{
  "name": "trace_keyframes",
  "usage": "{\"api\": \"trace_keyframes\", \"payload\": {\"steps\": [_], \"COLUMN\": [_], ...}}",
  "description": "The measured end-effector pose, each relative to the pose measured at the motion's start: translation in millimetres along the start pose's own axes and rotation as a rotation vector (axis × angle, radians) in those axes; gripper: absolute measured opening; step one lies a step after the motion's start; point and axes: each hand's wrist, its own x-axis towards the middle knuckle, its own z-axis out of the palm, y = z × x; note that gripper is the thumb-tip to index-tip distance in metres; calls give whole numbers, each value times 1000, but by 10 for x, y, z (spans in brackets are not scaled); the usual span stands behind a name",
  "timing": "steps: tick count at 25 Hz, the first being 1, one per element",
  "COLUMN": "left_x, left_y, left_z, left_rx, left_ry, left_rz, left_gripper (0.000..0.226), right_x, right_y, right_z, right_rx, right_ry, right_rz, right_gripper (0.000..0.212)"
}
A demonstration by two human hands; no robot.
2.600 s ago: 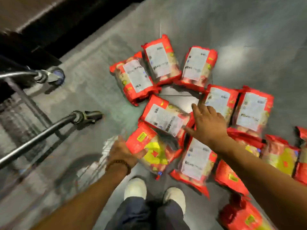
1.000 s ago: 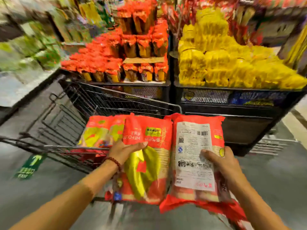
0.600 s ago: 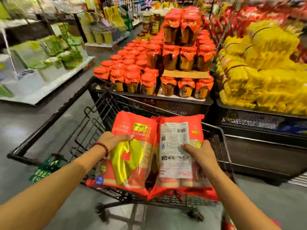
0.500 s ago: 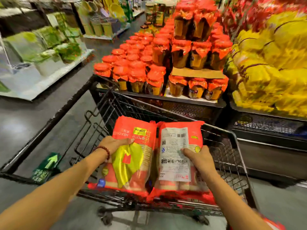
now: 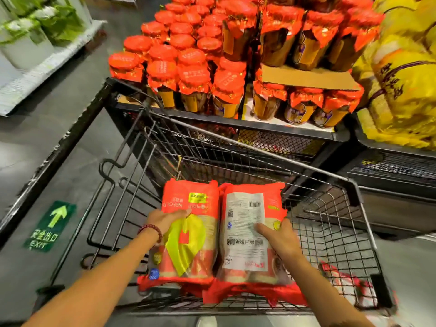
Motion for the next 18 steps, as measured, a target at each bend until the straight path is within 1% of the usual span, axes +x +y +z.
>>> {"api": "trace_keyframes", "payload": {"steps": [1,2,5,7,9,10,11,13,14,15,16,18], "left_x": [84,-3,-231,-257,-255,-253,-249,-239,-274,-323,-385,-582], "left_y": [-82,-29,137,140,103,85,72,69,109,183,315,774], "left_z": [-15,-22,-55,-66,-68,-68,-70,-82,-88,-92,-81,-11], "left_rx": [-13,5,56,53,61,90,163,441,618,805,989,1294], "left_ry": [-9,-27,-68,-37,-38,-38,-19,34,56,76,106,193], "left_rz": [-9,-17,5,23,22,30,51,107,125,150,196,339], "left_gripper": [89,88,68,56,46,45,50,73,83,89,92,92], "right_x": [-27,-67,-210,-231,-240,-245,-242,-83,-80,-155,-265,-368], "right_y": [24,49,24,30,15,-13,-32,85,52,-69,-240,-599], "right_z": [17,36,83,100,130,139,133,101,91,74,32,-85], "right_rx": [10,21,31,-3,-107,-195,-285,-440,-528,-615,-721,-929], "right_ry": [-14,-22,-34,-12,1,-8,-32,-74,-82,-88,-83,2], "right_rz": [15,35,37,41,48,42,32,23,31,24,-11,-148], "right_gripper": [48,48,45,41,47,56,71,104,110,108,100,77]}}
